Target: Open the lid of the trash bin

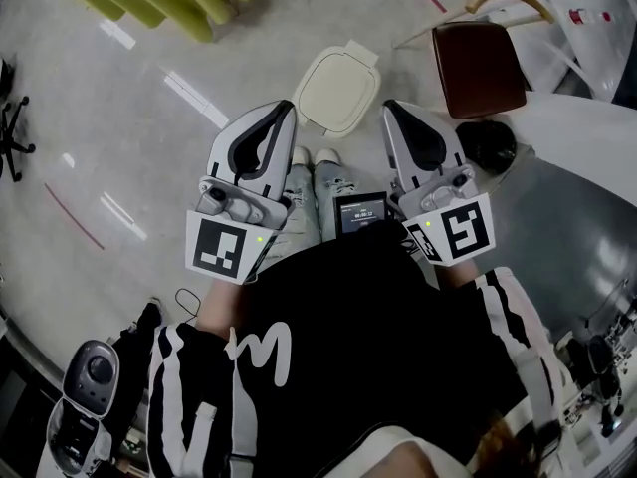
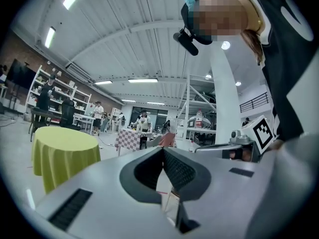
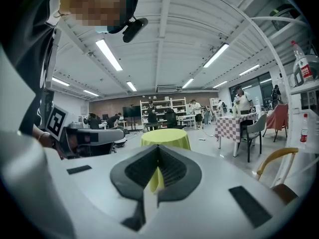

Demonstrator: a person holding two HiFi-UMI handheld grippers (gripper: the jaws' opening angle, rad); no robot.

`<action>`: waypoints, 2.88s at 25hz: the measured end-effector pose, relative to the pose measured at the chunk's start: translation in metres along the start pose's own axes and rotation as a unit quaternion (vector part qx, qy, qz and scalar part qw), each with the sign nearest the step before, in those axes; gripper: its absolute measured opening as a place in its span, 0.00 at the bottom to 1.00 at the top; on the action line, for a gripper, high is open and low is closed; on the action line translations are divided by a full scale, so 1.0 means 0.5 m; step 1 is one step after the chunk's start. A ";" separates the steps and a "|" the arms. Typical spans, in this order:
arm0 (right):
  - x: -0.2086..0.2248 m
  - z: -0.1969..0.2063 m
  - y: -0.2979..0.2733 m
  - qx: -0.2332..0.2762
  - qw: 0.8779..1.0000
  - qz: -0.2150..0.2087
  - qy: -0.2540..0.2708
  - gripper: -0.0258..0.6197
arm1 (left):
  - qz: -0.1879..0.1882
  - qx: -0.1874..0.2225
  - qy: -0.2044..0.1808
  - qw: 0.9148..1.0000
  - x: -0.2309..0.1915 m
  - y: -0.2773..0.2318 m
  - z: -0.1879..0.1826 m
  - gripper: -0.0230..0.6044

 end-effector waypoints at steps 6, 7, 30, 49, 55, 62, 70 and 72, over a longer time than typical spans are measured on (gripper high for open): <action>-0.006 0.028 -0.016 -0.009 1.000 -0.014 -0.005 0.04 | -0.019 -0.017 0.015 1.000 -0.021 0.008 0.044 0.05; -0.007 0.031 -0.018 -0.008 1.000 -0.016 -0.004 0.04 | -0.021 -0.018 0.015 0.999 -0.024 0.009 0.048 0.05; -0.050 0.149 -0.067 -0.038 0.997 -0.070 -0.009 0.04 | -0.031 -0.046 0.036 0.998 -0.060 0.005 0.172 0.05; -0.059 0.259 -0.094 -0.077 0.991 -0.107 -0.009 0.04 | -0.055 -0.056 0.046 0.996 -0.083 0.000 0.227 0.05; -0.062 0.297 -0.107 -0.086 0.989 -0.120 0.002 0.04 | -0.058 -0.061 0.046 0.995 -0.087 -0.003 0.240 0.05; -0.066 0.328 -0.131 -0.104 0.986 -0.130 0.008 0.04 | -0.059 -0.066 0.053 0.995 -0.097 -0.001 0.241 0.05; -0.079 0.365 -0.159 -0.121 0.982 -0.144 0.026 0.04 | -0.064 -0.068 0.060 0.994 -0.118 0.005 0.232 0.05; -0.082 0.385 -0.163 -0.129 0.980 -0.149 0.031 0.04 | -0.064 -0.070 0.062 0.994 -0.122 0.004 0.236 0.05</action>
Point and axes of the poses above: the fingertips, and each gripper's own axes: y backward along the fingers, x to its right, z out of its underside, the point moved 2 cm from there along y, backward along the fingers, and after that the axes turned 7 degrees about y, right-handed, at the moved point
